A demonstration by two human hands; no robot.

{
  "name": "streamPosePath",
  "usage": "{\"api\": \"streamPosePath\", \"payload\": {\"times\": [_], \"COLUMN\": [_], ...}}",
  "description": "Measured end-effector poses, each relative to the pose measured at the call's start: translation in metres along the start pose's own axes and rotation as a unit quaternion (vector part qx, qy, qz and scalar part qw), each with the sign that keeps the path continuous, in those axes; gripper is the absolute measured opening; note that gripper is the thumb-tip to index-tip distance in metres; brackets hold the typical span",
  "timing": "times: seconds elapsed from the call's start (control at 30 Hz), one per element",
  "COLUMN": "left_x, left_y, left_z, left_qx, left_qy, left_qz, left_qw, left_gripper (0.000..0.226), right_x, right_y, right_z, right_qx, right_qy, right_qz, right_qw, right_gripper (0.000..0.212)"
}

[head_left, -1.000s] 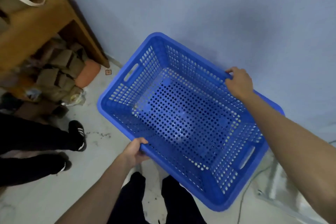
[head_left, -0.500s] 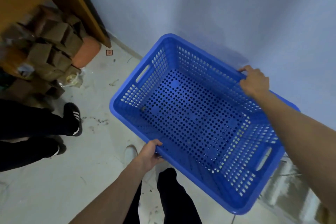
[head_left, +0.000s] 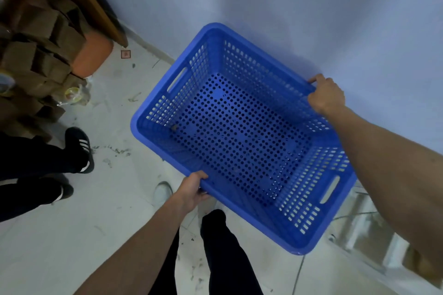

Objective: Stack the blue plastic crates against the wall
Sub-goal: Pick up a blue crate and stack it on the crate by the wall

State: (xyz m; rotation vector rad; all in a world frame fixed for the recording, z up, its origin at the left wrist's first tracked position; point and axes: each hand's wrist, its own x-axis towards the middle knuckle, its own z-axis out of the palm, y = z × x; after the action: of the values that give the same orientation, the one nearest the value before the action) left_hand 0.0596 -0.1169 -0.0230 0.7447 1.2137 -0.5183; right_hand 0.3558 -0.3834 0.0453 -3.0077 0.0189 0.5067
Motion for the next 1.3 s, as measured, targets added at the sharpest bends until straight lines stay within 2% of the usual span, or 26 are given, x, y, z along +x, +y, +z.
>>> {"api": "streamPosePath", "payload": {"times": [0.2,0.37,0.47,0.53,0.63,0.73,0.83,0.97,1.0,1.03,1.1,1.13,1.17,1.27,1.3], "left_x": [0.007,0.016,0.017,0.013,0.006,-0.006,-0.023,-0.039,-0.042,-0.044,-0.048,-0.049,-0.048,-0.041,-0.038], "left_y": [0.000,0.005,0.015,0.016,0.014,0.022,0.037,0.057,0.061,0.065,0.076,0.082,0.089,0.107,0.112], "left_z": [0.010,0.021,0.031,0.032,0.026,0.023,0.021,0.020,0.020,0.021,0.022,0.020,0.016,-0.001,-0.006], "left_qx": [0.000,0.002,0.038,0.063,0.141,0.300,0.475,0.667,0.720,0.776,0.861,0.875,0.877,0.867,0.873], "left_qy": [0.007,0.007,0.001,0.003,0.006,0.007,0.001,-0.044,-0.045,-0.042,-0.042,-0.050,-0.058,-0.064,-0.065], "left_qz": [0.021,0.013,-0.008,-0.024,-0.037,-0.043,-0.033,0.040,0.083,0.140,0.250,0.290,0.319,0.368,0.372], "left_qw": [1.000,1.000,0.999,0.998,0.989,0.953,0.879,0.742,0.687,0.613,0.442,0.384,0.355,0.330,0.309], "left_gripper": [0.024,0.033,0.040,0.035,0.033,0.051,0.069,0.078,0.077,0.073,0.063,0.060,0.059,0.058,0.058], "right_x": [0.016,0.020,0.007,-0.009,-0.037,-0.061,-0.081,-0.113,-0.124,-0.135,-0.160,-0.175,-0.189,-0.229,-0.240], "right_y": [0.002,0.009,0.012,0.013,0.010,0.006,0.002,-0.010,-0.014,-0.018,-0.026,-0.031,-0.037,-0.050,-0.053], "right_z": [0.002,0.007,0.017,0.026,0.038,0.042,0.043,0.042,0.042,0.042,0.047,0.050,0.053,0.067,0.074], "right_qx": [0.035,0.063,0.033,0.000,-0.034,-0.052,-0.046,-0.020,-0.012,-0.004,0.019,0.028,0.033,0.059,0.071], "right_qy": [-0.029,-0.082,-0.126,-0.153,-0.176,-0.195,-0.207,-0.209,-0.211,-0.215,-0.226,-0.232,-0.240,-0.241,-0.233], "right_qz": [-0.002,0.007,-0.037,-0.074,-0.098,-0.110,-0.111,-0.097,-0.089,-0.080,-0.057,-0.044,-0.032,0.003,0.017], "right_qw": [0.999,0.995,0.991,0.985,0.979,0.973,0.971,0.973,0.973,0.973,0.972,0.971,0.970,0.969,0.970], "right_gripper": [0.047,0.059,0.065,0.068,0.068,0.067,0.065,0.061,0.059,0.058,0.056,0.057,0.059,0.067,0.069]}}
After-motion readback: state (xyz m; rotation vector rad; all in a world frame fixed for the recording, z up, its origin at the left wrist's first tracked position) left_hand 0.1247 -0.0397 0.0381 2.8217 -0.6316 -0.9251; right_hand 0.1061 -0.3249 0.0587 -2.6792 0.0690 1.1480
